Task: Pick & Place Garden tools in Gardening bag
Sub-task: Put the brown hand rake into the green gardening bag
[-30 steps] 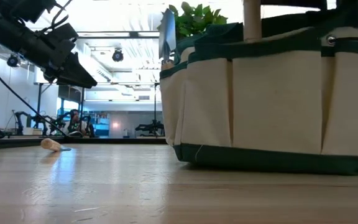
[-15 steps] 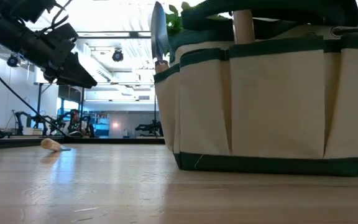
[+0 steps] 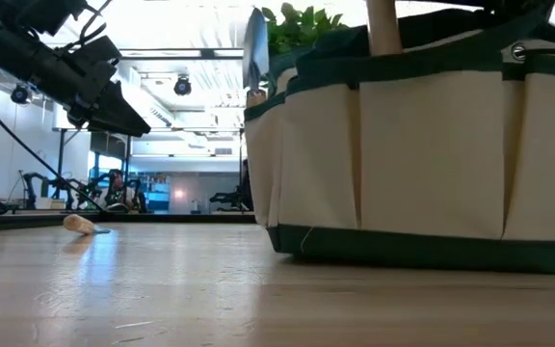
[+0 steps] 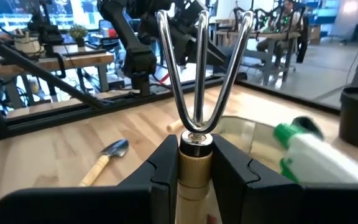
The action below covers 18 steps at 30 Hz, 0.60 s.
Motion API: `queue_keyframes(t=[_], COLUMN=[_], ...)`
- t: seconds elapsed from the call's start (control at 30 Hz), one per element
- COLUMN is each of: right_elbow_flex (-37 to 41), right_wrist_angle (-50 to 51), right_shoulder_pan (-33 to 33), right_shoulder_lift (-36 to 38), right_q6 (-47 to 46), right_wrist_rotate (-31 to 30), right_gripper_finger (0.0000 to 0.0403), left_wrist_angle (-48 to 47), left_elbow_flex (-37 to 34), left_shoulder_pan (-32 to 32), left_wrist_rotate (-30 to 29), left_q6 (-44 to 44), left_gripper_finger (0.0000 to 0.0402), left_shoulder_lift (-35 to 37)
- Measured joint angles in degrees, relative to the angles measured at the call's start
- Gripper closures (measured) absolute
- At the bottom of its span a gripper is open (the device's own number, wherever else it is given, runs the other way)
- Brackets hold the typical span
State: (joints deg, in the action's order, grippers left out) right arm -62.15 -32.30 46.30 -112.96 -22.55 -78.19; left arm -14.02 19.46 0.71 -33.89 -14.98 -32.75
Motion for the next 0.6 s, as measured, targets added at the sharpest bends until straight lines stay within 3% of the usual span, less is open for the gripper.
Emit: queue_keyframes(t=[0.6], right_elbow_flex=[0.0], right_wrist_angle=[15.0], right_shoulder_pan=[1.4], right_shoulder_lift=[2.2], right_q6=[-10.9], right_wrist_rotate=[4.7], right_gripper_finger=[0.0346], left_wrist_angle=[-0.1], left_elbow_flex=[0.0], left_shoulder_pan=[0.0], left_wrist_rotate=[-0.1], left_q6=[0.8], left_gripper_finger=[0.0170], left_shoulder_lift=[0.0])
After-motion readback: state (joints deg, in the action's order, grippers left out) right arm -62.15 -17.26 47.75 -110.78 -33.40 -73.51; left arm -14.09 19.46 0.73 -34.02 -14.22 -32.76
